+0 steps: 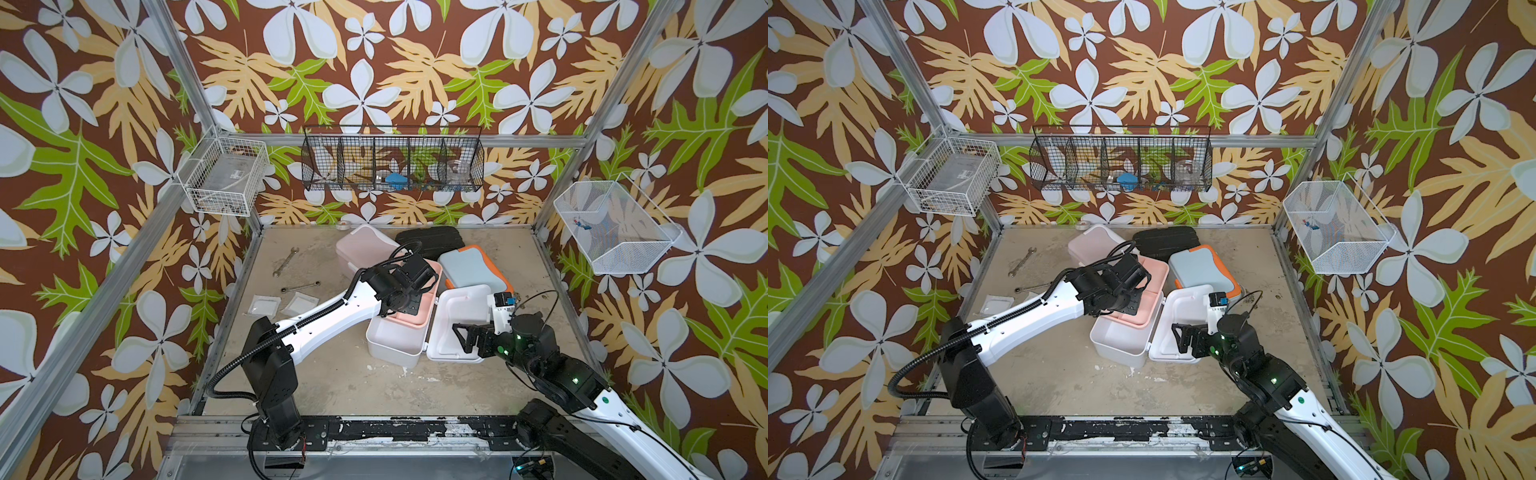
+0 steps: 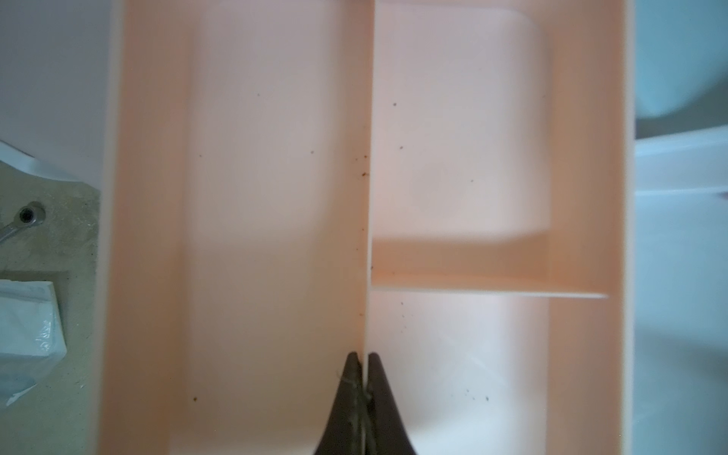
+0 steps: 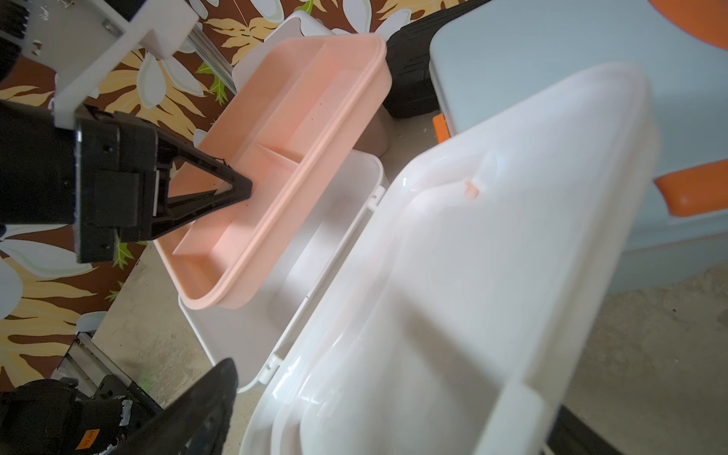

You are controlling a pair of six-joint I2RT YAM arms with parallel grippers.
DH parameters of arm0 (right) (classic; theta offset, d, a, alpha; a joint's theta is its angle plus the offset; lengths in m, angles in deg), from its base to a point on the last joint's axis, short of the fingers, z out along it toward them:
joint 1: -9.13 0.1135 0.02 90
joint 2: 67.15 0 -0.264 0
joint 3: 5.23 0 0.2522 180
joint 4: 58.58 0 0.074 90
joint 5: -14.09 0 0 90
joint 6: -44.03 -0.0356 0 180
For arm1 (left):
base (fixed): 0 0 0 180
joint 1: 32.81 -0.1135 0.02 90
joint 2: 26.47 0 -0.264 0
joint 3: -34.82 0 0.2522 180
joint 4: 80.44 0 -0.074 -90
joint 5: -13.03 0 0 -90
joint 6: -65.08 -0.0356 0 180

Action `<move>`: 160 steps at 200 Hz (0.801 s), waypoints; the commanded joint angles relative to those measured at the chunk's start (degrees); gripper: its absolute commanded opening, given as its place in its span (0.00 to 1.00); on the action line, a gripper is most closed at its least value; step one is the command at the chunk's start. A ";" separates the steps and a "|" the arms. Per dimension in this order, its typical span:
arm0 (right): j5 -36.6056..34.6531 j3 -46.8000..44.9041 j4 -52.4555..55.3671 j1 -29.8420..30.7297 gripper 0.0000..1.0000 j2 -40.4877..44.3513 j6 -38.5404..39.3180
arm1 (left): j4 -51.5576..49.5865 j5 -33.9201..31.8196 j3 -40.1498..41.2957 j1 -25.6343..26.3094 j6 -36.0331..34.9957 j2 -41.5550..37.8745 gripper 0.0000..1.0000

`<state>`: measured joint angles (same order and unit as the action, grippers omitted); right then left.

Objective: Open first aid kits and take out gauze
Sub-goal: Place the compartment layer in the first aid kit.

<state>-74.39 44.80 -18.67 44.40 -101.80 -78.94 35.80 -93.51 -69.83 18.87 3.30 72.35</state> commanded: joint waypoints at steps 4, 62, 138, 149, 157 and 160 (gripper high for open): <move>0.20 0.26 -0.86 0.06 1.00 0.35 0.09 | -2.38 -3.24 -0.01 0.83 -0.11 0.40 0.00; 0.15 -0.03 -0.75 0.02 1.00 0.82 -0.35 | -2.48 -2.76 4.11 3.88 3.22 -1.11 0.00; 0.28 -0.12 -1.50 0.03 1.00 0.09 -1.04 | -1.56 -3.31 9.51 4.33 6.67 -4.07 0.00; 0.28 -0.17 -1.58 0.07 1.00 0.11 -1.20 | -0.92 -2.81 10.19 4.33 6.93 -3.99 0.00; 0.35 -0.18 -1.50 0.07 1.00 0.11 -1.26 | -0.61 -2.38 10.45 4.35 7.08 -3.76 0.00; 0.33 -0.20 -1.46 0.01 1.00 0.17 -1.26 | -0.48 -2.18 10.47 4.34 7.10 -3.66 0.00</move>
<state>-74.24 44.63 -18.67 44.38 -101.67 -79.84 34.45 -95.89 -60.02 23.16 8.73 68.62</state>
